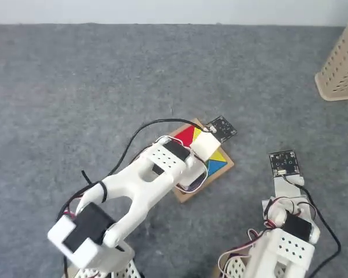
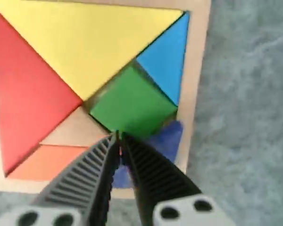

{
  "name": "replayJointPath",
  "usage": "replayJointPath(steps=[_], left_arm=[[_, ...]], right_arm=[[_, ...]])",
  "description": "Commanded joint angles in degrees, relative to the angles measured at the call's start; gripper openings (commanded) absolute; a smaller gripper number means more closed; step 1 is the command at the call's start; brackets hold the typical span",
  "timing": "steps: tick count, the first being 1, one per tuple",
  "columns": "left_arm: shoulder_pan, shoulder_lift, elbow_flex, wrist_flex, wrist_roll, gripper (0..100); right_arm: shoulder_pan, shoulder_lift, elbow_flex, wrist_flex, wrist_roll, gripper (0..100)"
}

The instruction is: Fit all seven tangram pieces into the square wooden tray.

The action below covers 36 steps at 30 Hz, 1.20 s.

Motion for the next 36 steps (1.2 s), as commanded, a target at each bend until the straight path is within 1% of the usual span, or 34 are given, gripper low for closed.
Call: replayJointPath(steps=[1,6,13,20,21,24,28,30,33,36], left_arm=[[0.7,-0.7,-2.42,4.22,-1.93,1],[0.35,-1.14,-3.82,5.19,-2.81,1],[0.26,-0.53,-11.3,5.19,-2.37,1],[-0.09,0.18,-10.59,5.27,-2.37,1],[-0.88,0.0,-10.42,5.27,-2.2,1],[-3.87,-2.46,-10.42,5.27,1.76,1],[-5.01,-9.05,-7.25,3.96,1.76,1],[-5.45,-11.08,-5.05,2.55,0.26,1],[-8.88,-10.11,-3.47,0.97,-0.44,1],[-12.4,-5.89,-3.3,-0.18,-1.05,1]], right_arm=[[0.84,-1.27,-0.7,0.84,1.05,0.9],[0.84,-1.27,-0.7,0.84,1.05,0.9],[0.84,-1.27,-0.7,0.84,1.05,0.9],[0.84,-1.27,-0.7,0.84,1.05,0.9],[0.84,-1.27,-0.7,0.84,1.05,0.9],[0.84,-1.27,-0.7,0.84,1.05,0.9],[0.84,-1.27,-0.62,0.84,1.05,0.9],[0.84,-1.27,-0.62,0.84,1.05,0.9],[0.84,-1.27,-0.62,0.84,1.05,0.9],[0.84,-1.27,-0.62,0.84,1.05,0.9]])
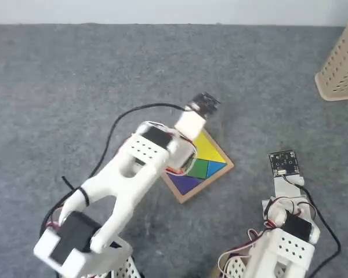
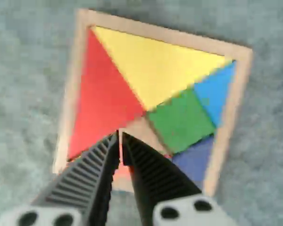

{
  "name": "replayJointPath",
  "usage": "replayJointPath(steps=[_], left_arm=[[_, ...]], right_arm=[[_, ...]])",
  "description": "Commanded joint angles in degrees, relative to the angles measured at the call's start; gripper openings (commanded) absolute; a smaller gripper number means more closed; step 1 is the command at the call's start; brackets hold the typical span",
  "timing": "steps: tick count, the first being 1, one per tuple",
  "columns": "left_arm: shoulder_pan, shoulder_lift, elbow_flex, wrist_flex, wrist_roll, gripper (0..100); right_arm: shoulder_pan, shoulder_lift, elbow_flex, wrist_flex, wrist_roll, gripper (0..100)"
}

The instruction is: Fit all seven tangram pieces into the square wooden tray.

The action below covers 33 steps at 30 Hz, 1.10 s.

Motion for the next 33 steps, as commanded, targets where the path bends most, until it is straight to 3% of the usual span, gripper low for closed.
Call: replayJointPath(steps=[1,7,15,27,33], left_arm=[[-4.57,3.25,-0.31,-2.46,-2.81,1],[-3.08,11.87,-1.63,-5.71,-3.96,1],[1.58,14.68,-5.58,-1.41,-3.96,1],[-1.67,0.26,-4.62,4.57,-3.96,1],[-1.85,-3.34,2.24,2.81,-4.04,1]], right_arm=[[0.84,-1.27,-0.62,0.84,1.05,0.9],[0.84,-1.27,-0.62,0.84,1.05,0.9],[0.84,-1.27,-0.62,0.84,1.05,0.9],[0.84,-1.27,-0.62,0.84,1.05,0.9],[0.84,-1.27,-0.62,0.84,1.05,0.9]])
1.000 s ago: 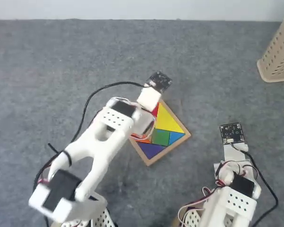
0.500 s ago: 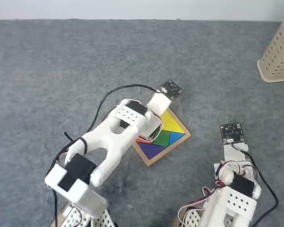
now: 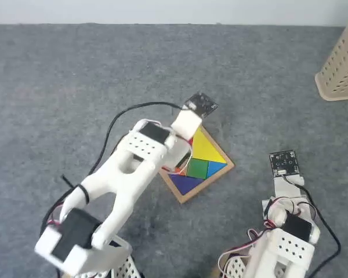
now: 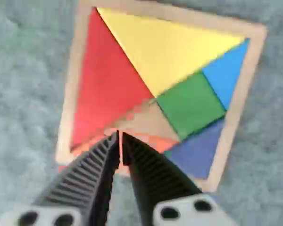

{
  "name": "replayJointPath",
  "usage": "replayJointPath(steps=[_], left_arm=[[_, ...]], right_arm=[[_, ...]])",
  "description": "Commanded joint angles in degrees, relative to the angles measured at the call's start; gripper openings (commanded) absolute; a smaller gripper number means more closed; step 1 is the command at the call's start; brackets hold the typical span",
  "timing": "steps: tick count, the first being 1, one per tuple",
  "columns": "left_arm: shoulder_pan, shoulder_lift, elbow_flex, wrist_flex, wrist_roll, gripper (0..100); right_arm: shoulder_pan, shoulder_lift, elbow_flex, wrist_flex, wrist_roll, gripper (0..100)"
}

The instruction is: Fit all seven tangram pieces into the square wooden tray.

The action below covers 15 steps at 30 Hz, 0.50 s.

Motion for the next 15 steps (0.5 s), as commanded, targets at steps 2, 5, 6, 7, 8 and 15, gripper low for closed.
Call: replayJointPath(steps=[2,5,6,7,8,15], left_arm=[[-2.11,-7.56,5.76,-3.34,-0.62,1],[-4.92,-15.03,14.11,-10.46,-0.62,1],[-5.71,-17.85,17.19,-12.84,-0.7,1],[-6.33,-20.75,20.35,-14.77,-0.88,1],[-7.21,-23.74,23.08,-16.0,-0.97,1],[-18.2,-45.01,39.78,-22.42,-1.05,1]], right_arm=[[0.84,-1.27,-0.62,0.84,1.05,0.9],[0.84,-1.27,-0.62,0.84,1.05,0.9],[0.84,-1.27,-0.62,0.84,1.05,0.9],[0.84,-1.27,-0.62,0.84,1.05,0.9],[0.84,-1.27,-0.62,0.84,1.05,0.9],[0.84,-1.27,-0.26,0.84,1.05,0.9]])
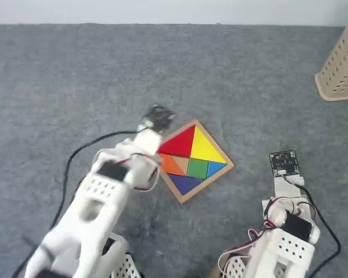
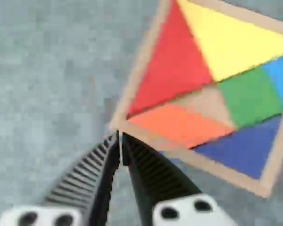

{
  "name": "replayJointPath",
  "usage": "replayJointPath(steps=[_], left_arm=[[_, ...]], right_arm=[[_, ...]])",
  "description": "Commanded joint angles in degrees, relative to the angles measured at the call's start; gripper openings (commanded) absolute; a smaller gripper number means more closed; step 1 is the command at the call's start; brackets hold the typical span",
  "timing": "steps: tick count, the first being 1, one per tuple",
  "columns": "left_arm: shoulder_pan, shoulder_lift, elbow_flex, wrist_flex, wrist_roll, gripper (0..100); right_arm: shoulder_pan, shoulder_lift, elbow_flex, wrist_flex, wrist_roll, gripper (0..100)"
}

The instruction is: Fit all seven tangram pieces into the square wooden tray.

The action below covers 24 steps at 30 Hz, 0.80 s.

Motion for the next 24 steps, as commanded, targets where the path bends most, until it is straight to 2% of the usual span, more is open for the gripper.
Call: replayJointPath(steps=[1,4,7,8,15,24], left_arm=[[-8.35,-16.26,9.98,-6.07,-0.44,1],[-13.8,-26.11,19.3,-13.89,-0.44,1],[-16.18,-35.96,29.49,-23.21,-0.18,2],[-16.35,-38.42,29.58,-23.21,-0.26,2],[-16.7,-51.43,29.58,-8.35,-0.35,2],[-14.51,-55.91,29.58,7.65,-0.35,2]], right_arm=[[0.84,-1.19,-0.26,0.84,1.05,0.9],[0.84,-1.19,-0.26,0.84,1.05,0.9],[0.84,-1.19,-0.26,0.84,1.05,0.9],[0.84,-1.19,-0.26,0.75,1.05,0.9],[0.84,-1.19,-0.26,0.75,1.05,0.9],[0.84,-1.19,-0.18,0.4,0.79,0.9]])
